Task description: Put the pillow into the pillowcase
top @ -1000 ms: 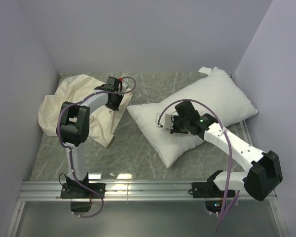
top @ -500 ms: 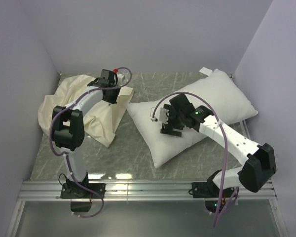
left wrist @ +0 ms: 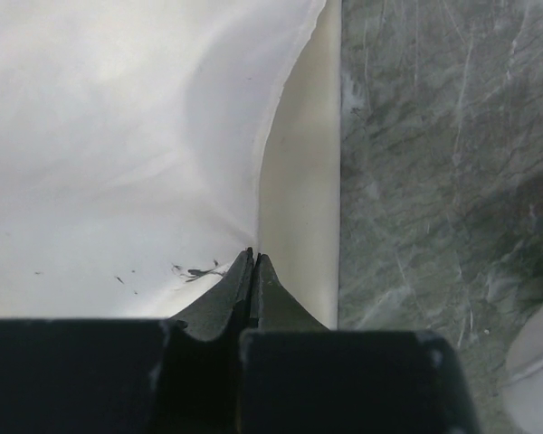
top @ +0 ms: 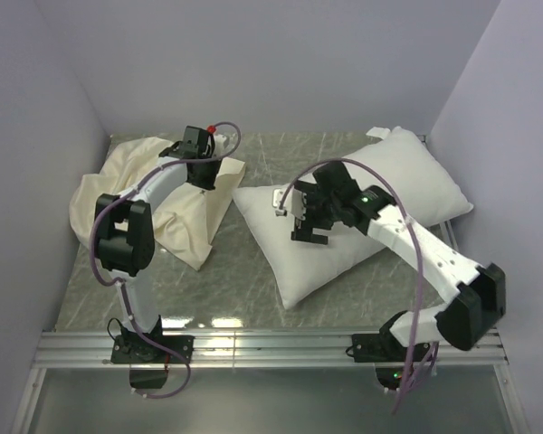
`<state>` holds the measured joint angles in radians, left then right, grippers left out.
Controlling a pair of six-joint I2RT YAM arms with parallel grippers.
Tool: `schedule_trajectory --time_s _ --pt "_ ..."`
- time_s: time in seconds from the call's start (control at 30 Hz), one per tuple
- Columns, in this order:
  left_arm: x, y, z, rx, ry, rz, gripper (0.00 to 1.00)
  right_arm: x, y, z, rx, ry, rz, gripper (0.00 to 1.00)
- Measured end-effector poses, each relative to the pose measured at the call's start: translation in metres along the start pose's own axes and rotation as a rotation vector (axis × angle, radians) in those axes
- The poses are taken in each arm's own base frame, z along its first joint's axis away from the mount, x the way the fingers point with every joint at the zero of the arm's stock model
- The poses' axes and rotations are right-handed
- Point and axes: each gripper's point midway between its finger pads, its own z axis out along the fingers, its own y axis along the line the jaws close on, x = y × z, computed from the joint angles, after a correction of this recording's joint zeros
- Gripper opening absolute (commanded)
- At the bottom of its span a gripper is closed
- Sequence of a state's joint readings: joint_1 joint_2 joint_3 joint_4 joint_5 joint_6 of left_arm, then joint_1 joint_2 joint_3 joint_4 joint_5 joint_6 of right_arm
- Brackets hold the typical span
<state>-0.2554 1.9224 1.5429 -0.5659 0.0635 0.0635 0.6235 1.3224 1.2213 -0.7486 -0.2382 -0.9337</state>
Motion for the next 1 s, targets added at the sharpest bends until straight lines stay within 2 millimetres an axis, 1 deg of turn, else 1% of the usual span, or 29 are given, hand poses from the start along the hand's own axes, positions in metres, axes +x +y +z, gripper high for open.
schedule_trajectory --time_s 0.03,0.1,0.13,0.2,0.23,0.27,0.3,0.43,0.5,0.67,0.77,0.87,1.0 --pt "0.0 0.001 0.0 0.003 0.0 -0.005 0.0 -0.001 -0.001 0.011 -0.026 0.006 0.003 1.0" --pt "0.001 0.002 0.0 0.014 0.0 -0.019 0.0 0.006 0.0 0.035 -0.078 0.042 0.016 0.98" --pt "0.001 0.003 -0.001 0.017 0.001 -0.028 0.0 0.012 0.003 0.049 -0.107 0.066 0.025 0.93" --pt "0.002 0.006 -0.001 0.019 0.003 -0.046 0.0 0.025 0.011 0.072 -0.165 0.112 0.041 0.74" --pt "0.002 0.007 -0.001 0.022 0.004 -0.053 0.0 0.028 0.013 0.08 -0.185 0.126 0.053 0.44" --pt "0.003 0.009 -0.002 0.024 0.007 -0.059 0.0 0.029 0.015 0.084 -0.196 0.131 0.058 0.21" --pt "0.003 0.01 -0.003 0.025 0.008 -0.064 0.0 0.027 0.014 0.086 -0.199 0.129 0.058 0.0" --pt "-0.002 0.01 -0.012 0.041 -0.011 -0.076 0.0 0.002 0.001 0.077 -0.178 0.1 0.085 0.0" --pt "-0.008 0.008 -0.02 0.047 -0.032 -0.074 0.0 -0.009 -0.005 0.078 -0.182 0.098 0.097 0.0" --pt "-0.032 0.004 -0.045 0.07 -0.106 -0.071 0.0 -0.019 -0.009 0.095 -0.234 0.121 0.145 0.0" --pt "-0.041 0.0 -0.058 0.086 -0.141 -0.065 0.0 -0.025 -0.015 0.1 -0.233 0.123 0.166 0.0" --pt "-0.044 -0.003 -0.066 0.102 -0.154 -0.061 0.0 -0.028 -0.018 0.102 -0.228 0.12 0.179 0.0" --pt "-0.042 -0.008 -0.069 0.126 -0.155 -0.048 0.0 -0.036 -0.025 0.107 -0.226 0.117 0.193 0.0"
